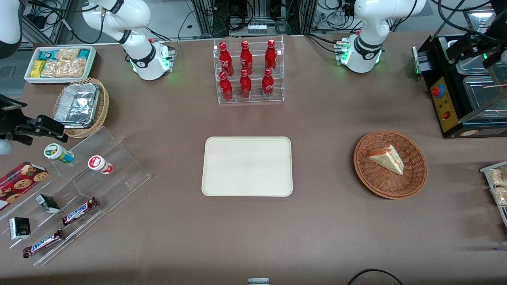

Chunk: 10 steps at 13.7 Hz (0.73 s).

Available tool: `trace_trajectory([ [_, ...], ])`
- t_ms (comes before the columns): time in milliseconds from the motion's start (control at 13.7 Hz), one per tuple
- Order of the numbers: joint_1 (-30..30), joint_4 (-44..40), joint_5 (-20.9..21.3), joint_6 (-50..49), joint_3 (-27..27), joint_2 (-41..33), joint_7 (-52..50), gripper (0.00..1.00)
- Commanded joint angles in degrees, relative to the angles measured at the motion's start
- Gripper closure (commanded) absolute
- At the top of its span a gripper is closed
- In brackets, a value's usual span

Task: Place sandwich from basket to tray
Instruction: 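Move the left gripper over the wicker basket toward the sandwich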

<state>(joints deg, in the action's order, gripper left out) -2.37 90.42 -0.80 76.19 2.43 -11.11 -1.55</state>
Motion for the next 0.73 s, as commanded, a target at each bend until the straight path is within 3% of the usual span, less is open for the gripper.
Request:
trace_trajectory([
  [0,0.00,-1.83,0.10,-1.13,-0.06,1.26,0.75,0.00],
  [293,-0.35,-1.57,2.55,-0.26,-0.06,6.51,-1.69,0.00],
  [659,-3.86,2.99,2.91,7.99,-1.03,12.77,-13.97,0.00],
])
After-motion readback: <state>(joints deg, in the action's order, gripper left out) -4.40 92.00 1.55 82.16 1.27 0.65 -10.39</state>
